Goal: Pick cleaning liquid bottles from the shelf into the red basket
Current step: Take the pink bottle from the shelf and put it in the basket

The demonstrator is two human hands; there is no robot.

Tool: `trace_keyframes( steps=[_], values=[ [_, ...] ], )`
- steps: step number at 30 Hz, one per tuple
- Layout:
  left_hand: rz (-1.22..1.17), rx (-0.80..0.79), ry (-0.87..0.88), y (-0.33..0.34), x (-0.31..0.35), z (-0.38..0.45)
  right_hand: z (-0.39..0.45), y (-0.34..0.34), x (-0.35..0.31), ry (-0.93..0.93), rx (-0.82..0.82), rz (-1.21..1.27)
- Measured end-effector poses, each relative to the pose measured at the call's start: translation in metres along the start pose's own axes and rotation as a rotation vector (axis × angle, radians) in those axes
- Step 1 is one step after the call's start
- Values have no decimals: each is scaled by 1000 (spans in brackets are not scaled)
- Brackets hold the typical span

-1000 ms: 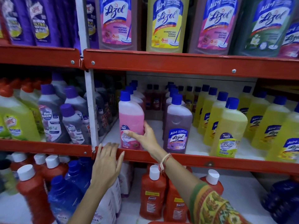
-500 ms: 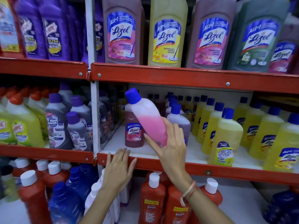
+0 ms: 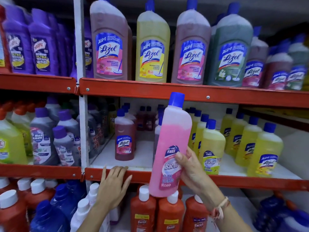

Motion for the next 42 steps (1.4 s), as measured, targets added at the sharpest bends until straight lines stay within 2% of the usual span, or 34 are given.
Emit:
trace_keyframes(
  steps=[7,12,14,17,20,23,28,31,42],
  values=[
    [31,-3,-25,2,4,1,-30,-10,-10,140,-195,128],
    [-61,-64,-161,-23,29,4,-42,-25,-22,110,-155,82],
    [-214,9,-128,-52,59,6,-48,-31,-26,81,-102,53],
    [-705,83,-14,-113,116,9,-57,-35,-29,47,12,-75],
    [-1092,-15,134,-162,165,9,-66,-35,-28,-4,85,-189],
    [-1210,-168,242,-177,191,1,-74,-37,-23,-48,146,-300],
    [-1237,-87,56,-149,190,-11,-96,-50,-2,-20,223,-389],
    [-1299,-168,-58,-112,184,-27,-116,-64,24,82,244,-446],
    [-1197,-486,-321,51,163,-142,-218,-141,160,500,315,-623]
  ],
)
Point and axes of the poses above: each hand's wrist, its own z-axis towards the middle knuckle, its own y-axis out of the palm, x = y × z, the point moved 4 cm from there along z, towards the middle knuckle, and after that the axes turned 1 degree about z, right-handed, at the moved point
